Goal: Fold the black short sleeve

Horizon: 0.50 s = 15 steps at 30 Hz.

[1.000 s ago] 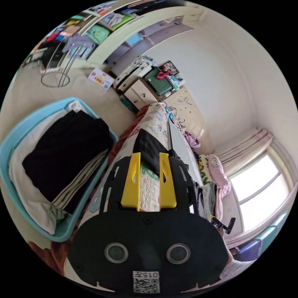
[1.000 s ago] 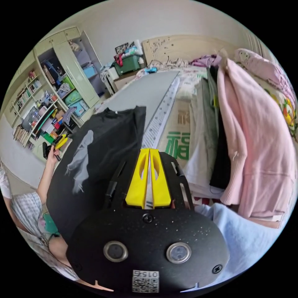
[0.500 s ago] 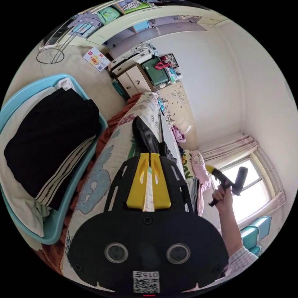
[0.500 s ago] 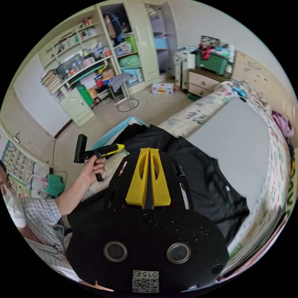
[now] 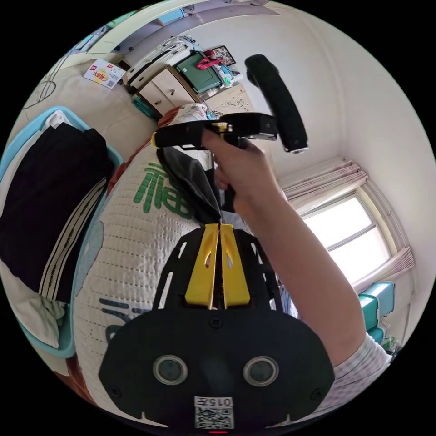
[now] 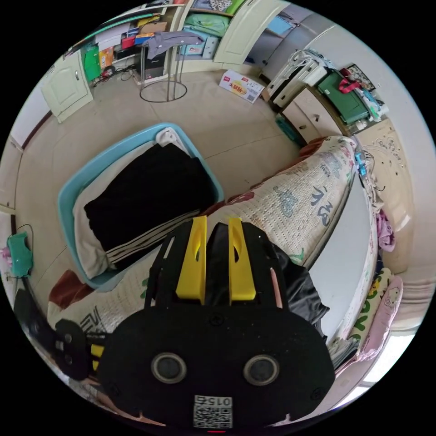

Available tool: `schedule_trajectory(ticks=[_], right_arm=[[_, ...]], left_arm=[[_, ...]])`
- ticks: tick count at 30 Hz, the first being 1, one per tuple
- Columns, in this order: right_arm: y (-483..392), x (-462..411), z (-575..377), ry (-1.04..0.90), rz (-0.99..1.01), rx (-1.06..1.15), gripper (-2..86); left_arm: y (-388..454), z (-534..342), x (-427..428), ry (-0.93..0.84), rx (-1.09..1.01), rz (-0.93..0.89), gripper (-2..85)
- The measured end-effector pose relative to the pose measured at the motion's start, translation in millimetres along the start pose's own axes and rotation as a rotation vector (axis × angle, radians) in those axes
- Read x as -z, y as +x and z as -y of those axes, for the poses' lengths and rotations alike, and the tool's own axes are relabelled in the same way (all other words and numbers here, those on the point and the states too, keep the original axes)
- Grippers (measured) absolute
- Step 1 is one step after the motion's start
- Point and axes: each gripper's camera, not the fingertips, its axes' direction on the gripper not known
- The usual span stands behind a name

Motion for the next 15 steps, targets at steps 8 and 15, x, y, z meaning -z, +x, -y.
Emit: schedule_trajectory(ticks=[8, 15], right_arm=[[22, -13, -23, 0.079, 0.080, -0.094, -0.2], [133, 64, -124, 0.336, 0.175, -0.291, -0.8]], left_arm=[[13, -8, -4, 0.015, -0.006, 0.007, -0.7], [65, -24, -7, 0.093, -0.199, 0.105, -0.7]])
